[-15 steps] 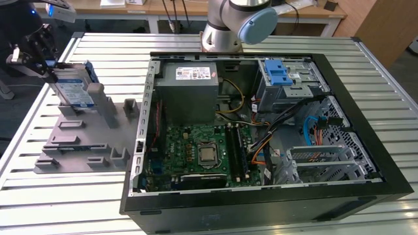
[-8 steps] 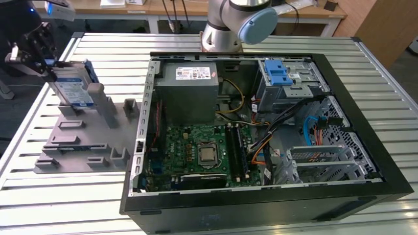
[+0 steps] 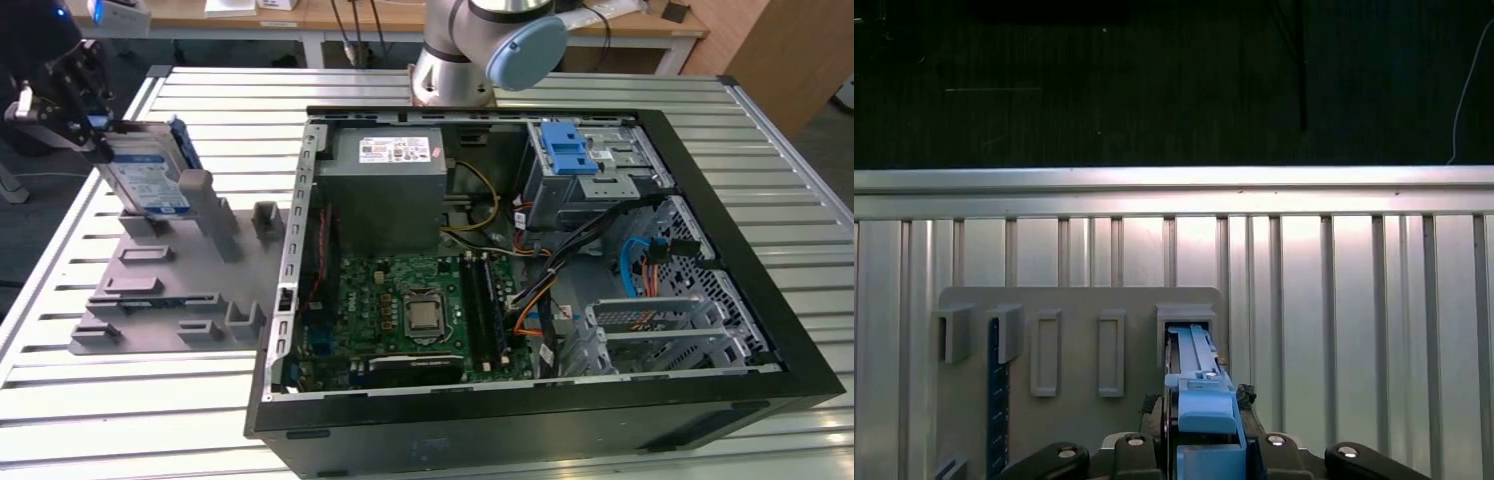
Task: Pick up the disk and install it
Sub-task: 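Pick up the disk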
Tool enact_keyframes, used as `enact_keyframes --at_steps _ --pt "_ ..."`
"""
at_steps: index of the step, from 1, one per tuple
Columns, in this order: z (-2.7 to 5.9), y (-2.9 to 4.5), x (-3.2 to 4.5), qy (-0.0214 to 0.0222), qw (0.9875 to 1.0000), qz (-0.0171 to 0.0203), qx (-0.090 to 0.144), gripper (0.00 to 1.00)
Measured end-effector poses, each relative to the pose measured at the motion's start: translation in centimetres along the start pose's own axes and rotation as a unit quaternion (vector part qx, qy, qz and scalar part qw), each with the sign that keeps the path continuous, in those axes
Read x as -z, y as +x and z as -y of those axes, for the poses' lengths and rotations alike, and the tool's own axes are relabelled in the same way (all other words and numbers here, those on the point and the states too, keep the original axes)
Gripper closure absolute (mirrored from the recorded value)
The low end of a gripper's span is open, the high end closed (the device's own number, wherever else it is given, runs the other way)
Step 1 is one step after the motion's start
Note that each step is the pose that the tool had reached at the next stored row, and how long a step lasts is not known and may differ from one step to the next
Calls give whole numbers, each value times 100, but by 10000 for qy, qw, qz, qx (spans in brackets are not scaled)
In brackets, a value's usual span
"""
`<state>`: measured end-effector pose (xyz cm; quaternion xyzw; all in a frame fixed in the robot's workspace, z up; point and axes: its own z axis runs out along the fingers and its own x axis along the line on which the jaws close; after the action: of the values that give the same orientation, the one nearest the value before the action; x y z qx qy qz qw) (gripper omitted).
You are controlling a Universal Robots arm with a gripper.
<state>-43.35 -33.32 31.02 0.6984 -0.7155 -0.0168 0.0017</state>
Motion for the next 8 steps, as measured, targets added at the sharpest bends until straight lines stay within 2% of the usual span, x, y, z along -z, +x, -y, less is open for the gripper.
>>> enact_keyframes --at_steps 8 --pt "-1 0 20 0 10000 1 0 64"
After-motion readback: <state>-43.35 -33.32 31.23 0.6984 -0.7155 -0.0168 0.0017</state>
